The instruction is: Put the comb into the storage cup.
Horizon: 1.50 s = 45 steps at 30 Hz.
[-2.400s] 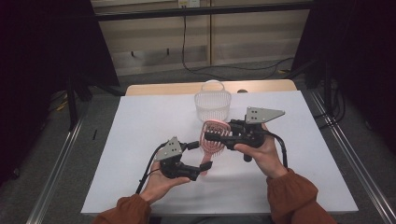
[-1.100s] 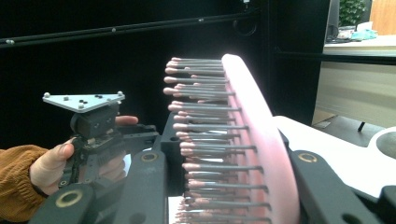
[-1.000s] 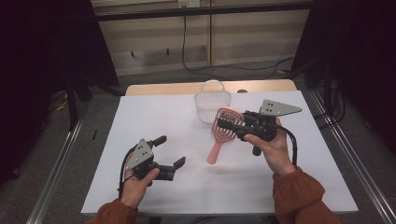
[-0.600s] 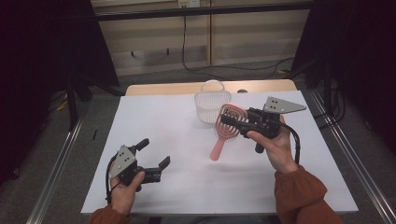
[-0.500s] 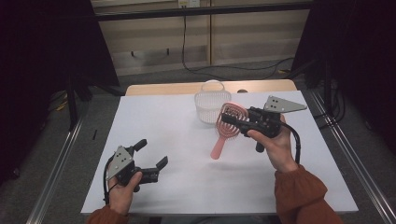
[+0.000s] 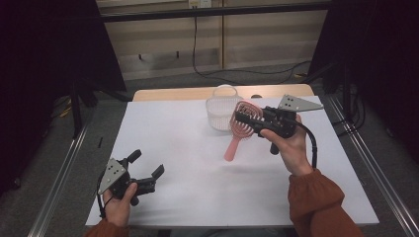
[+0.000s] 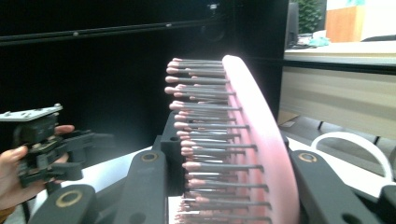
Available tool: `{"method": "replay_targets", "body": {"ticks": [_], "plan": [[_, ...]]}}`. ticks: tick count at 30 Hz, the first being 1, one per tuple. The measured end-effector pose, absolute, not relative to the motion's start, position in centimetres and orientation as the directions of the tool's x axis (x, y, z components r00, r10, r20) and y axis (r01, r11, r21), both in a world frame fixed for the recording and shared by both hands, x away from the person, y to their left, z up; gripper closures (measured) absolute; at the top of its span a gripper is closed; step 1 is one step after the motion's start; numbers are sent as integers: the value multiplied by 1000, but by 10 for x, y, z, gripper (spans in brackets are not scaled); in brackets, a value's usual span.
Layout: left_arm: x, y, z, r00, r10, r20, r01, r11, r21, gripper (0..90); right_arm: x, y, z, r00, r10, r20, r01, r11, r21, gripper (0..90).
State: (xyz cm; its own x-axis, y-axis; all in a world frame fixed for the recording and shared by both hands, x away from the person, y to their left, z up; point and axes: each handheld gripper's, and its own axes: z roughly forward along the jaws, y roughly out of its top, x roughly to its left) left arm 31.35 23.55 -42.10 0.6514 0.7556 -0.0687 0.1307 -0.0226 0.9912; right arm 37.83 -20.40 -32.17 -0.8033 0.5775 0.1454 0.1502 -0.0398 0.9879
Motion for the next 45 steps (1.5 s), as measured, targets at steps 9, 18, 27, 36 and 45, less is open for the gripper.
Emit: {"method": "replay_targets", "body": {"ticks": [9,18,27,36,45], "plan": [[311,233,-422,653,756,-46,123,-47,991,23,388,-209,-320,-768,622,151,143,-63,988,633],[311,232,-423,646,762,-45,119,-42,992,23,395,-211,-308,-747,650,138,123,-70,990,632],[312,229,-426,648,761,-42,133,-59,989,26,401,-213,-301,-733,670,119,98,-69,993,632],[312,229,-426,643,765,-36,130,-63,989,25,408,-215,-292,-707,696,127,92,-87,992,632],[312,230,-425,655,754,-50,120,-38,992,24,416,-213,-280,-698,707,118,74,-92,993,632]]}}
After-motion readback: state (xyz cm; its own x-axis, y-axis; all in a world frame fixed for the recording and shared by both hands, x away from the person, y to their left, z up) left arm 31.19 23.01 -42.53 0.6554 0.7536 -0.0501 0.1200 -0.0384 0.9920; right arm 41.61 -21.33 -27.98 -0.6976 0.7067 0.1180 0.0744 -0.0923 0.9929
